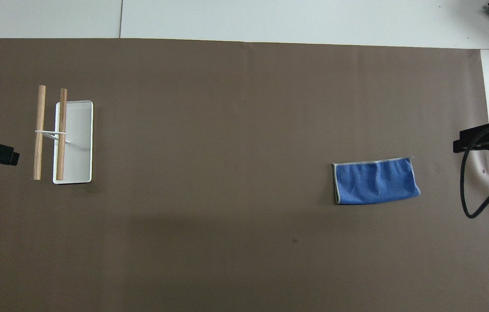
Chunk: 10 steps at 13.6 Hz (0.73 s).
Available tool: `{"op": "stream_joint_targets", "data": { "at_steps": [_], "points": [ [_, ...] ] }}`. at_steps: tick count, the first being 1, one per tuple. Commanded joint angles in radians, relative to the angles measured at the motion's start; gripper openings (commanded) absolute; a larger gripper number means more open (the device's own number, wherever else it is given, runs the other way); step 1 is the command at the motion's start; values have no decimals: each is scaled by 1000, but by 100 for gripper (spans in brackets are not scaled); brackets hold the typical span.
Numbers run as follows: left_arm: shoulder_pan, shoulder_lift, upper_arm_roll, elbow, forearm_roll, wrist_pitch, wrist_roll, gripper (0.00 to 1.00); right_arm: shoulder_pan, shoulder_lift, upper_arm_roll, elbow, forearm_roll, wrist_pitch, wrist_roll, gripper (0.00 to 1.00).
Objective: Right arm passes towel to left arm to hang
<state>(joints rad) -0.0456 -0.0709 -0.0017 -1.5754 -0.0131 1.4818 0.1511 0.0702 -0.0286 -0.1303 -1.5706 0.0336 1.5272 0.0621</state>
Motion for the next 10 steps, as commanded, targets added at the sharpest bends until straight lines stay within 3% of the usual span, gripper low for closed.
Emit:
{"op": "stream_joint_targets", "data": {
  "at_steps": [1,10],
  "points": [
    [6,-21,-6,-17,22,-1,-10,100,-9,-17,4,-17,17,-10,4,100],
    [6,-21,-6,-17,22,-1,-10,100,-6,-45,4,-74,12,8,-2,100]
  ]
}}
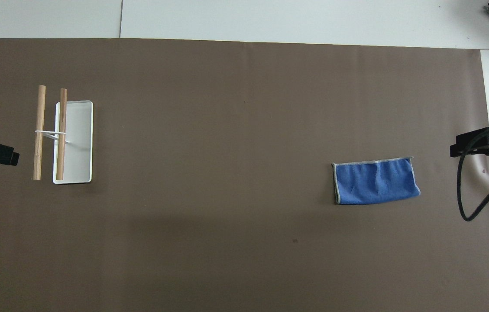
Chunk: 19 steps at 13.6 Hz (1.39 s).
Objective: Right arm passes towel to left arm to hang
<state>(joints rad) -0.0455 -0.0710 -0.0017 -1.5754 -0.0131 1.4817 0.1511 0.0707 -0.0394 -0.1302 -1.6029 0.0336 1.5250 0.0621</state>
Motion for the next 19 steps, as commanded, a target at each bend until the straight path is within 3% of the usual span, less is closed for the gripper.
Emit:
{"op": "stream_joint_targets", "data": {
  "at_steps": [1,6,9,14,19],
  "points": [
    [6,-21,-6,-17,22,-1,-10,100,0,-34,4,-46,-1,38,-2,100],
    [6,-21,-6,-17,22,-1,-10,100,20,-45,15,-176,-26,194,2,100],
    [6,-21,-6,-17,22,-1,-10,100,53,-34,15,-308,-26,386,24,100],
    [6,-21,-6,-17,22,-1,-10,100,81,-10,17,-507,-27,555,-13,100],
    [7,-21,-6,-17,22,-3,-8,100,63,-5,15,-728,-26,800,-68,100]
  ]
}}
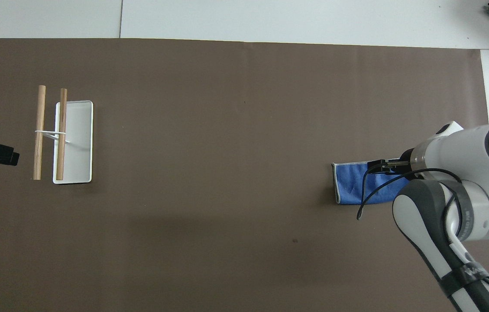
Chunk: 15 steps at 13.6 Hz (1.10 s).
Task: Right arm passes towel to left arm to hang
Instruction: 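Lower the right gripper onto the blue towel and grasp its edge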
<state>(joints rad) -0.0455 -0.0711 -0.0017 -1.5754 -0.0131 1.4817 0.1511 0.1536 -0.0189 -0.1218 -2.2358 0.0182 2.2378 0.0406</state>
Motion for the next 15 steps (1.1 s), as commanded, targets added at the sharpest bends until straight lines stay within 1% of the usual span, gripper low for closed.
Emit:
{"op": "stream_joint_targets", "data": {
  "at_steps": [1,3,5,7,9,12,15],
  "points": [
    [7,-21,-4,-17,22,-1,-10,100,-41,-26,7,-140,-11,141,-70,100],
    [6,-21,-6,-17,22,-1,-8,100,-49,-26,7,-206,-9,219,-84,100],
    [7,-21,-6,-17,22,-1,-10,100,-49,-12,7,-234,-9,278,-84,100],
    [7,-21,-6,-17,22,-1,-10,100,-49,-3,7,-245,5,289,-84,100],
    [6,-21,-6,-17,22,-1,-8,100,-52,14,7,-266,6,351,-87,100],
    [6,-21,-6,-17,22,0,-10,100,-52,39,8,-268,6,416,-99,100],
    [6,-21,-6,-17,22,-1,-8,100,-65,43,8,-269,8,425,-142,100]
  ]
}}
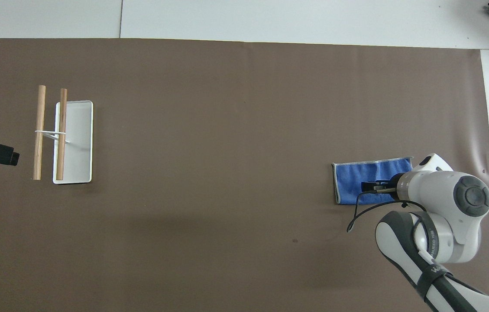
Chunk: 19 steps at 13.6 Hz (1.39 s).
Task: Right arm passes towel to left arm to hang
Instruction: 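Lower the right gripper onto the blue towel and grasp its edge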
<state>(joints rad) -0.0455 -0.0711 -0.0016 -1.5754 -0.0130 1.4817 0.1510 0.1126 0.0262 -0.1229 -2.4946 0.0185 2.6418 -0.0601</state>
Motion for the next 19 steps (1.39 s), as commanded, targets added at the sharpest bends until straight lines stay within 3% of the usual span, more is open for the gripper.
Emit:
{"op": "stream_joint_targets", "data": {
  "at_steps": [1,18,19],
  "points": [
    [6,-21,-6,-17,22,-1,-10,100,-22,-2,9,-16,9,23,-43,100],
    [6,-21,-6,-17,22,-1,-8,100,-5,17,11,-32,70,90,-89,100],
    [6,-21,-5,-17,22,-3,-8,100,-5,17,11,-32,70,92,-89,93]
  ]
}}
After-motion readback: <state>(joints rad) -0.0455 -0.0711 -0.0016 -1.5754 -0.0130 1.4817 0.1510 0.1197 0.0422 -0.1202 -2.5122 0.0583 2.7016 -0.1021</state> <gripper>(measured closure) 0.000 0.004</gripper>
